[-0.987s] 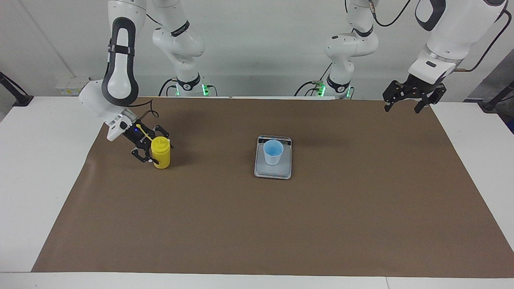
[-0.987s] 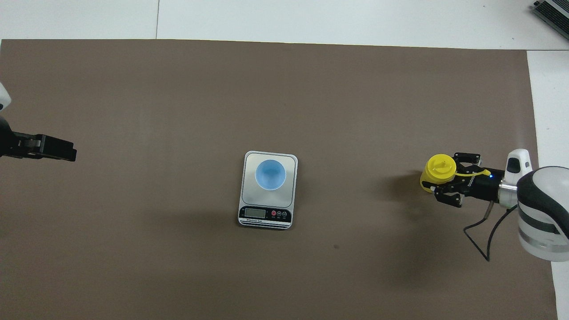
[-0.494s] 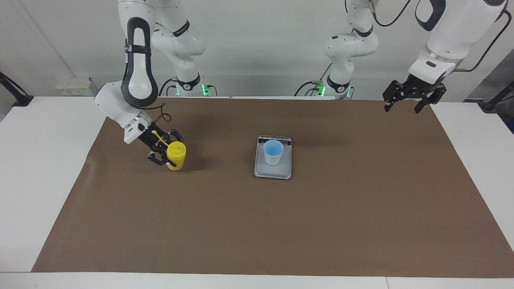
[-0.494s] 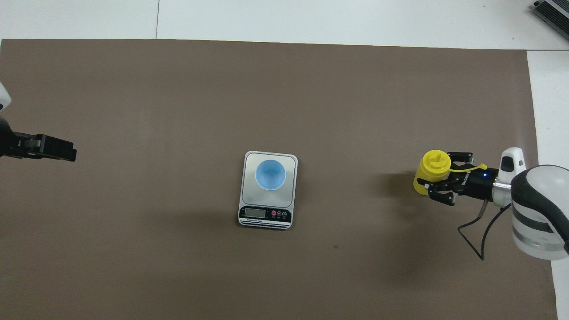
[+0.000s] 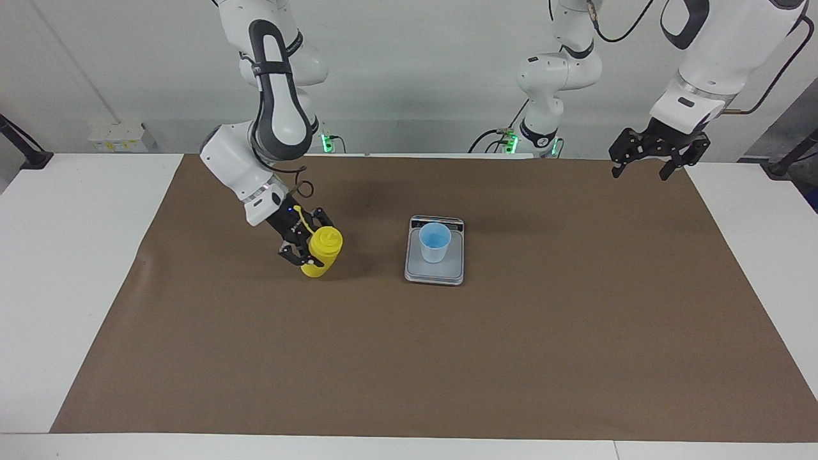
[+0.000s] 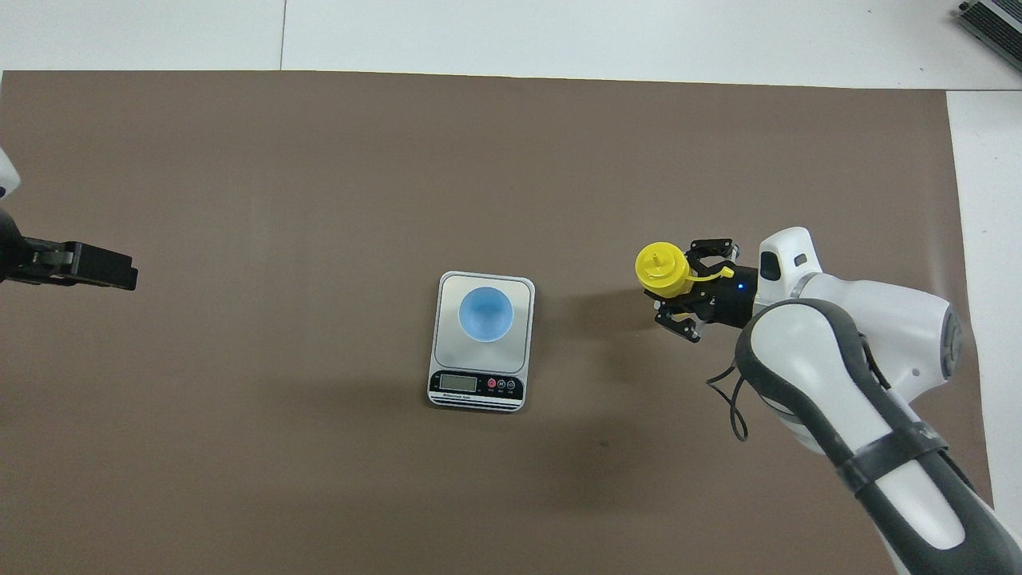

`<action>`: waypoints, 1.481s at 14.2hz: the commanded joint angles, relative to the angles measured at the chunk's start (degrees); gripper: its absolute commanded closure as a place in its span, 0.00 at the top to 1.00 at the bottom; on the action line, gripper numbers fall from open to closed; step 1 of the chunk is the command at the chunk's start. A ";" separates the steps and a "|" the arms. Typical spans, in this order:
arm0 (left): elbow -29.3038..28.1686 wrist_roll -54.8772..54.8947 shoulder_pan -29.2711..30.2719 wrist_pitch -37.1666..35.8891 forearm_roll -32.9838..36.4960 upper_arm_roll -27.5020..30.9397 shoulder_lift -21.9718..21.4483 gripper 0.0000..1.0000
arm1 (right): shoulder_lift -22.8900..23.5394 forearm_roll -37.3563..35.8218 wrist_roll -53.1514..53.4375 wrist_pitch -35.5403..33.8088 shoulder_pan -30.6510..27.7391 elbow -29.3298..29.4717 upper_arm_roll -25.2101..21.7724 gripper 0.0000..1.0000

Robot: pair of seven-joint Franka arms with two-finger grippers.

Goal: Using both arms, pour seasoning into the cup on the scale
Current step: 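Lift the yellow bottle with the right gripper toward the cup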

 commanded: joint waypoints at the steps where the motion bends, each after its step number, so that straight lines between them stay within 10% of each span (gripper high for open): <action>1: -0.35 0.76 0.94 -0.95 0.58 -0.45 -1.05 1.00 | 1.49 -9.99 8.28 -0.15 0.47 3.75 0.01 0.00; 15: -0.35 0.76 0.94 -0.95 0.58 -0.45 -1.05 1.00 | 5.00 -62.28 50.30 -15.16 11.98 18.24 0.27 0.00; 21: -0.35 0.76 0.94 -0.95 0.58 -0.45 -1.05 1.00 | 9.40 -80.14 52.62 -26.34 16.90 27.49 0.36 0.00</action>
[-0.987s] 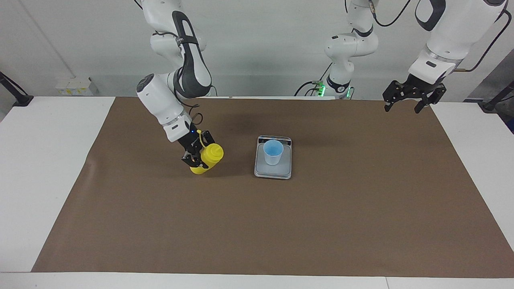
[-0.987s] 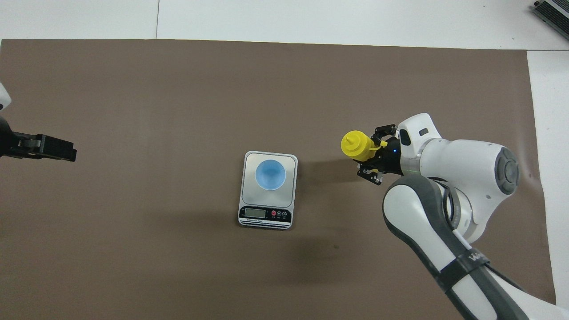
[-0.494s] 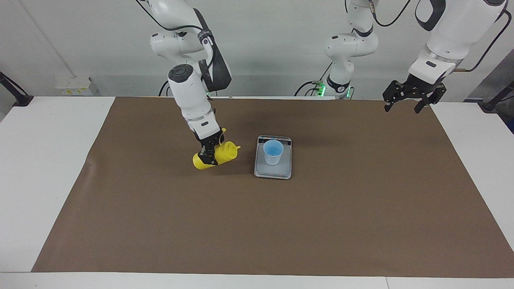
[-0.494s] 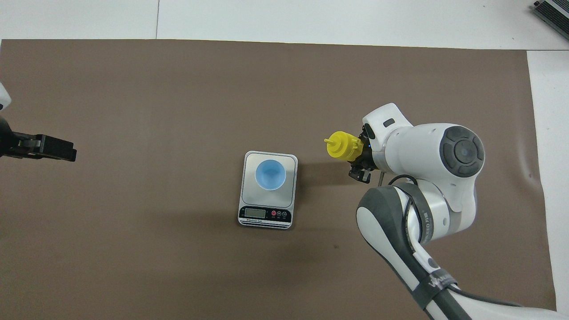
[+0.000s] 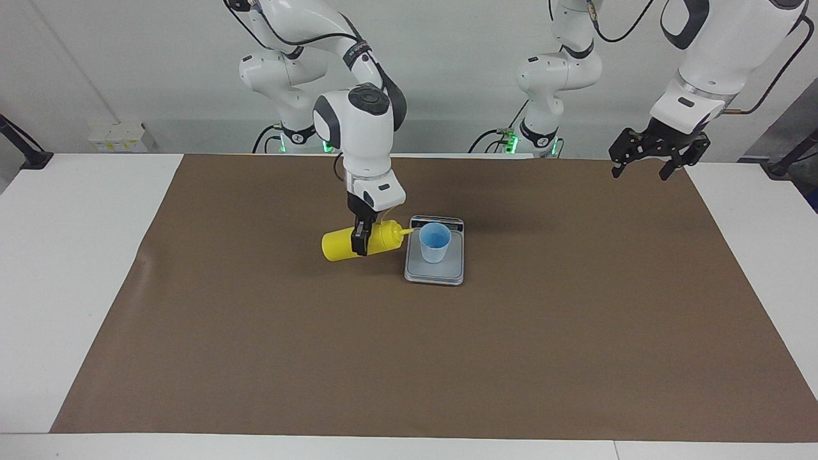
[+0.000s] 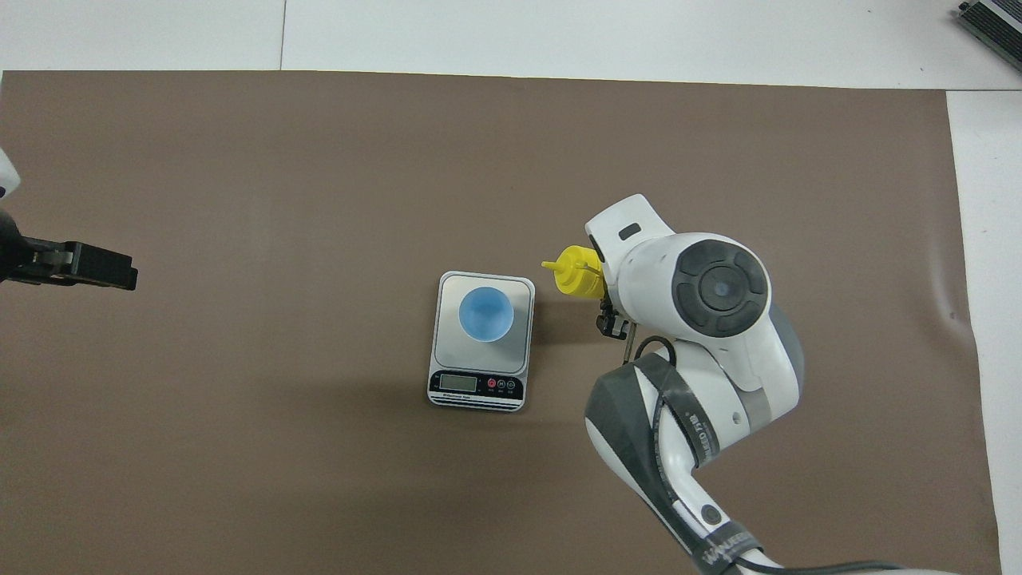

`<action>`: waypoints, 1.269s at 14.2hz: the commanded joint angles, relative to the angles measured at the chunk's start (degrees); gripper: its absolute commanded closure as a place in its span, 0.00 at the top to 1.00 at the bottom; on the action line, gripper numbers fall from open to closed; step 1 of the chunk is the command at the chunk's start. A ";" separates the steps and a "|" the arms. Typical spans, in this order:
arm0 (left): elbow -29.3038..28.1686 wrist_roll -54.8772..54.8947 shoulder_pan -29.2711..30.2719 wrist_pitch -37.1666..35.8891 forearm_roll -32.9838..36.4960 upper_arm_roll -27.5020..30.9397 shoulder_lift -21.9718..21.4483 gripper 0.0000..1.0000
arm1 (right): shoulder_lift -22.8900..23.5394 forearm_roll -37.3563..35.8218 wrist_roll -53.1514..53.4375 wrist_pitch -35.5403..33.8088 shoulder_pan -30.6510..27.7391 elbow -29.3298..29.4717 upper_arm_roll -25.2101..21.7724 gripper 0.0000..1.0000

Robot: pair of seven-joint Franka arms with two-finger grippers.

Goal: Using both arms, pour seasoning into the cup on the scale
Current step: 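Lift the yellow bottle with the right gripper toward the cup, then tilt the bottle nozzle down over the blue cup with the right gripper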

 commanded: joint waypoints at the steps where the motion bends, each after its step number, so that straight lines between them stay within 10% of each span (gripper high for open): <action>1: -0.35 0.76 0.94 -0.95 0.58 -0.45 -1.05 1.00 | 1.33 -8.35 1.03 -2.89 2.81 2.78 0.08 0.00; 10: -0.35 0.76 0.94 -0.95 0.58 -0.45 -1.05 1.00 | 4.14 -39.63 3.14 -3.07 13.98 2.52 0.17 0.00; 18: -0.35 0.76 0.94 -0.95 0.58 -0.45 -1.05 1.00 | -0.34 -70.58 18.32 -0.34 17.85 -10.65 0.08 0.00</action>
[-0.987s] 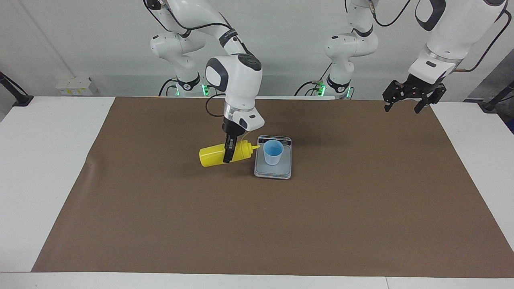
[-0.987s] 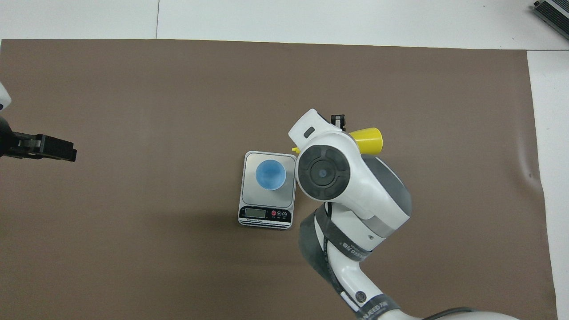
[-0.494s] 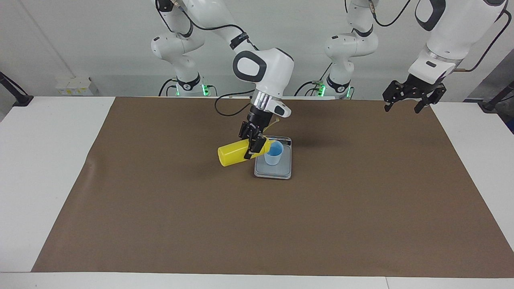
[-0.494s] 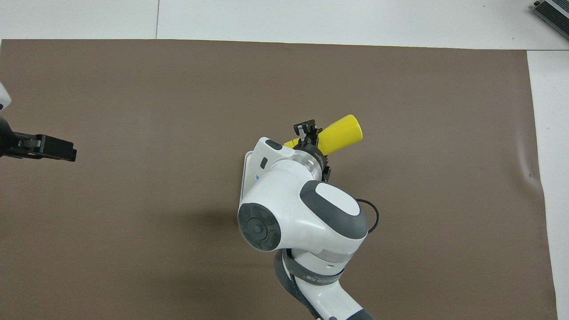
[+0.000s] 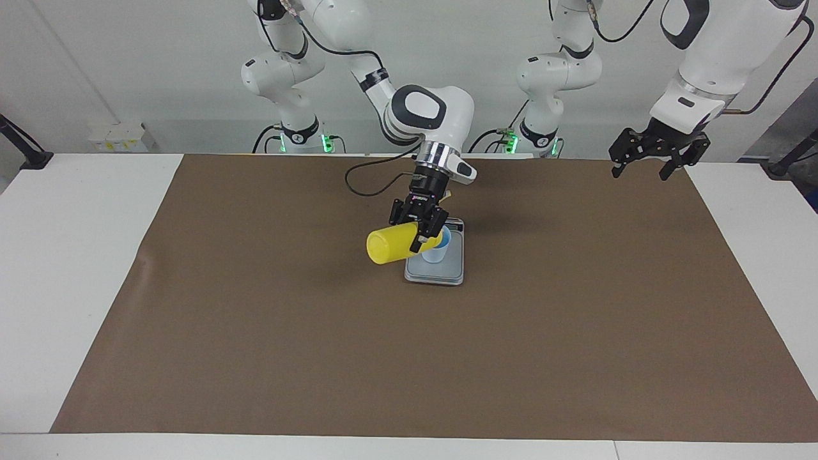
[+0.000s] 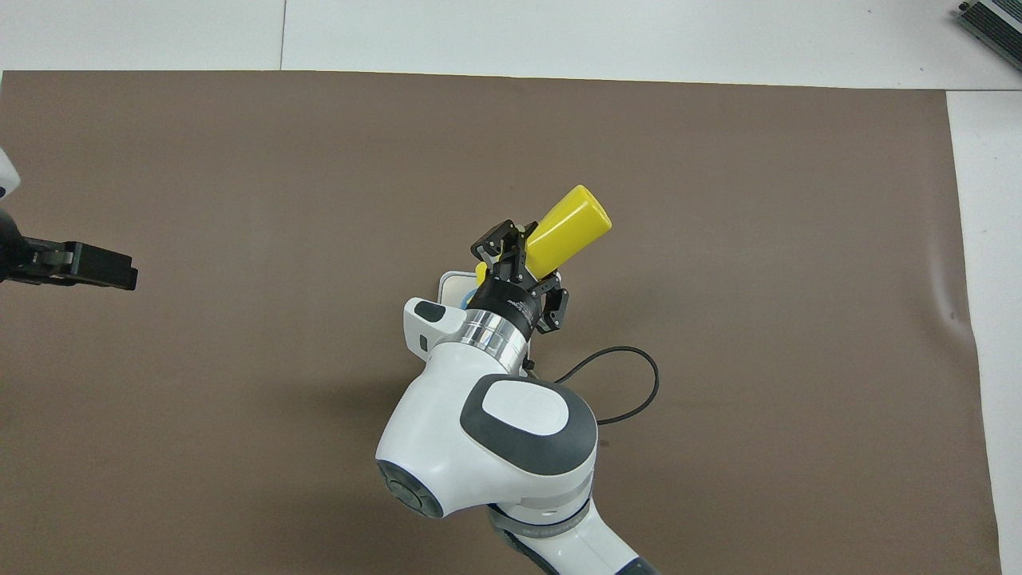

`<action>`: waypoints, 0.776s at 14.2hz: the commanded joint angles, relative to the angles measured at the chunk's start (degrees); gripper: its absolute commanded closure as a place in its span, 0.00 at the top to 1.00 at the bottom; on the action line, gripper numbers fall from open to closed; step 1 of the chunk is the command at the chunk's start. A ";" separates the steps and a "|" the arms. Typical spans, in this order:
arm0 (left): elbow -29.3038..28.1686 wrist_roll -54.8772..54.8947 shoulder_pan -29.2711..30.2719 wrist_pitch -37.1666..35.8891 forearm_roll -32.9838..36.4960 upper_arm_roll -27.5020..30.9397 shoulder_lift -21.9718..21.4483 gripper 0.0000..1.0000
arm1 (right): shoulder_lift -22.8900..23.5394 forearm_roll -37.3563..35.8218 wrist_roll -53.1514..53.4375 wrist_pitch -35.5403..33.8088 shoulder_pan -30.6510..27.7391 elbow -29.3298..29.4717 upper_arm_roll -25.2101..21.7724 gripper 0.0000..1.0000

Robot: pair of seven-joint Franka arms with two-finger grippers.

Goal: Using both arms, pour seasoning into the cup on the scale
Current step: 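Tilt the bottle nozzle down over the blue cup with the right gripper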

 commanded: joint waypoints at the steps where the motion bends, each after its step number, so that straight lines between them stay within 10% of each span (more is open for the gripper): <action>1: -0.35 0.76 0.94 -0.94 0.58 -0.45 -1.05 1.00 | -3.35 -10.01 6.57 -1.95 1.79 -6.50 0.04 0.00; 11: -0.35 0.76 0.94 -0.94 0.58 -0.45 -1.05 1.00 | -3.43 -17.78 16.09 -6.71 3.47 -9.77 0.04 0.00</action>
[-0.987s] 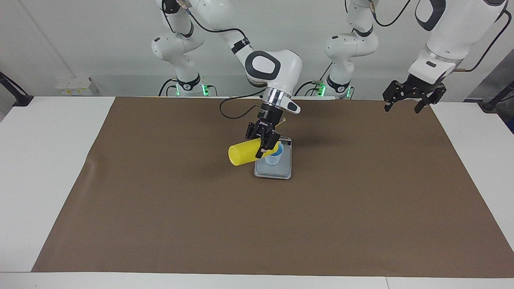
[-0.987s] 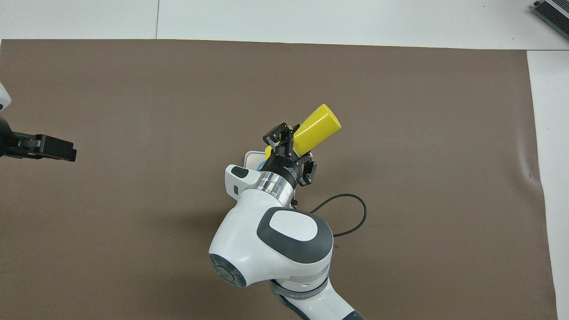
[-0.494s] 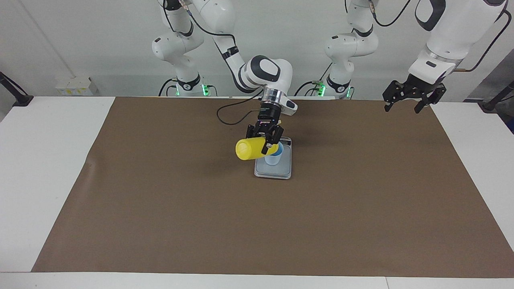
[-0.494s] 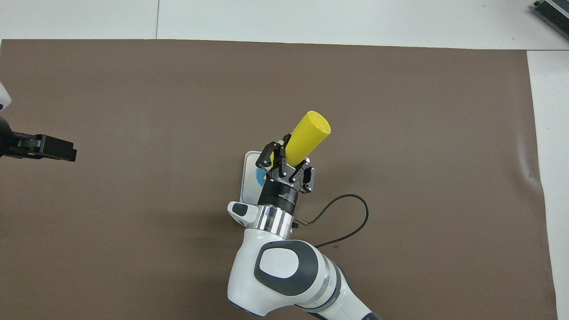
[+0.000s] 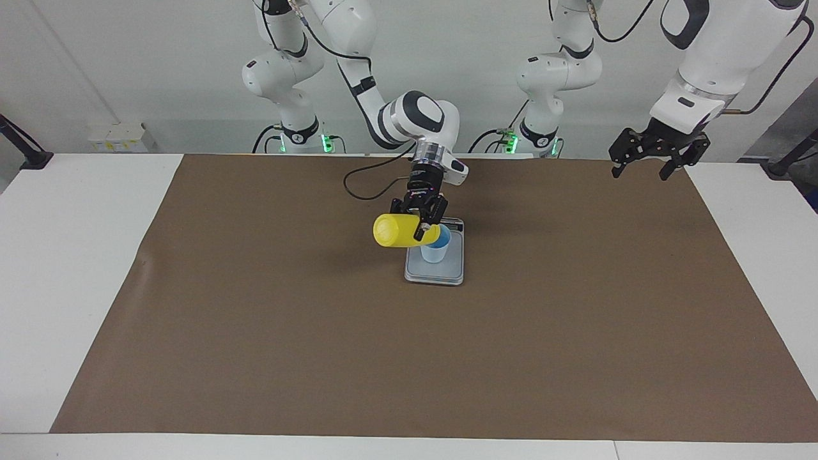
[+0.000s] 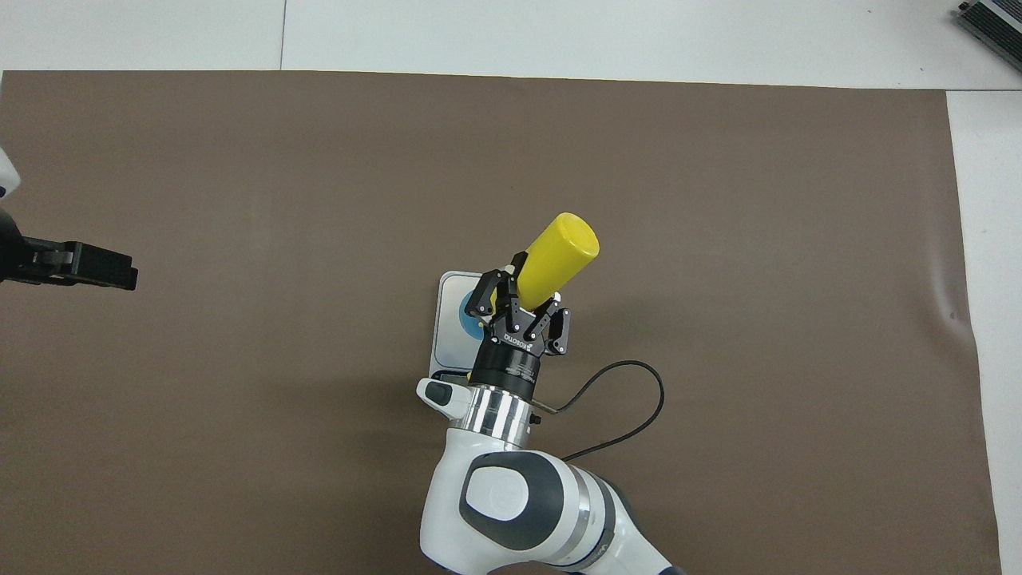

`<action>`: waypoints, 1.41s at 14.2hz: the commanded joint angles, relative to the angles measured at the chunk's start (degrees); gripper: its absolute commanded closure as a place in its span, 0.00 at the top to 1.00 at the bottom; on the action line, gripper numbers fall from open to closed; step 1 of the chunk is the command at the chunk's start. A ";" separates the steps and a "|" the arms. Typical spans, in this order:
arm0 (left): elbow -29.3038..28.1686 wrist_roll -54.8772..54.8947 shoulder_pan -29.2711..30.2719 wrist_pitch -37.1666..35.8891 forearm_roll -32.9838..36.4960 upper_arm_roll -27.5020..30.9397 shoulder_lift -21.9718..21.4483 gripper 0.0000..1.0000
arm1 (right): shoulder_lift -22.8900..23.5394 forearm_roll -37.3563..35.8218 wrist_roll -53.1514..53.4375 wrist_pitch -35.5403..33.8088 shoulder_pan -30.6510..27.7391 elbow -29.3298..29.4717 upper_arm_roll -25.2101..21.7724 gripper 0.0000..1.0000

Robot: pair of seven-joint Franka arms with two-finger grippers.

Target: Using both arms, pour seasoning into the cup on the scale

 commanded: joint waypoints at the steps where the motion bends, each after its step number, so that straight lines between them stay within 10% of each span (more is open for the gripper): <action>1: -0.35 0.76 0.94 -0.86 0.58 -0.45 -1.05 1.00 | -2.39 -1.51 0.65 0.03 -0.65 -0.73 0.10 0.00; 5: -0.35 0.76 0.94 -0.94 0.58 -0.45 -1.05 1.00 | -6.25 7.43 -1.53 6.60 -4.59 -0.12 0.10 0.00; 20: -0.35 0.76 0.94 -0.86 0.58 -0.45 -1.05 1.00 | -9.77 81.06 -22.87 9.87 -25.16 4.63 -0.07 0.00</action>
